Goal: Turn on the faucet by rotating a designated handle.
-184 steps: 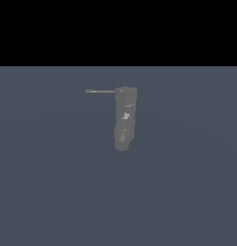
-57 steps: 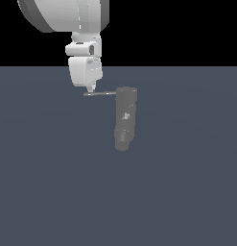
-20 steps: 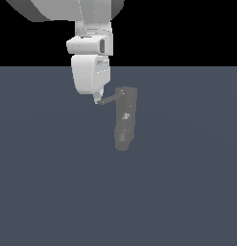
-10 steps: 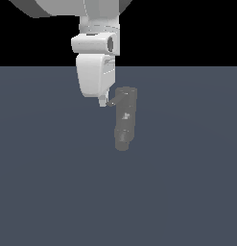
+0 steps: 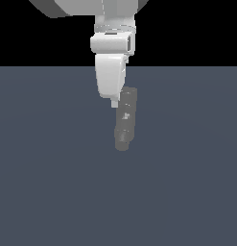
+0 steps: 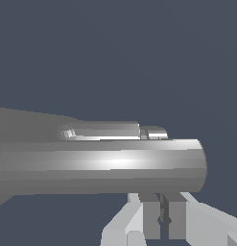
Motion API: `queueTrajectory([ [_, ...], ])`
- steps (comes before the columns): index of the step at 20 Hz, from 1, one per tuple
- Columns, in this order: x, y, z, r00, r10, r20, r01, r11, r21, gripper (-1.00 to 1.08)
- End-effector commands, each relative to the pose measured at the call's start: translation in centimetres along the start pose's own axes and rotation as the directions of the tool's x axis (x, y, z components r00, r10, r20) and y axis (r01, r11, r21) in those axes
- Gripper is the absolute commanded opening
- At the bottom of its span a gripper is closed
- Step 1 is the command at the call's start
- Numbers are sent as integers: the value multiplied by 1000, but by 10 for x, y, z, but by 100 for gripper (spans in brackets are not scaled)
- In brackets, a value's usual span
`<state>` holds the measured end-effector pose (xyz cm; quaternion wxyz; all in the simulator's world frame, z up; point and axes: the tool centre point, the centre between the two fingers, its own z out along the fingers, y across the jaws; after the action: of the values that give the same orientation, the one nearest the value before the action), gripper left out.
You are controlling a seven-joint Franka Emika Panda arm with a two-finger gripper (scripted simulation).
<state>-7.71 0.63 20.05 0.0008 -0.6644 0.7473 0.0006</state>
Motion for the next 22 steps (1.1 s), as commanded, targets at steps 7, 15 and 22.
queueTrajectory([
  [7, 59, -1, 0, 1000, 18, -2, -18, 1000, 0, -100],
  [15, 68, -11, 0, 1000, -7, -1, 7, 1000, 0, -100],
  [22, 92, -31, 0, 1000, 1, -1, -1, 1000, 0, -100],
])
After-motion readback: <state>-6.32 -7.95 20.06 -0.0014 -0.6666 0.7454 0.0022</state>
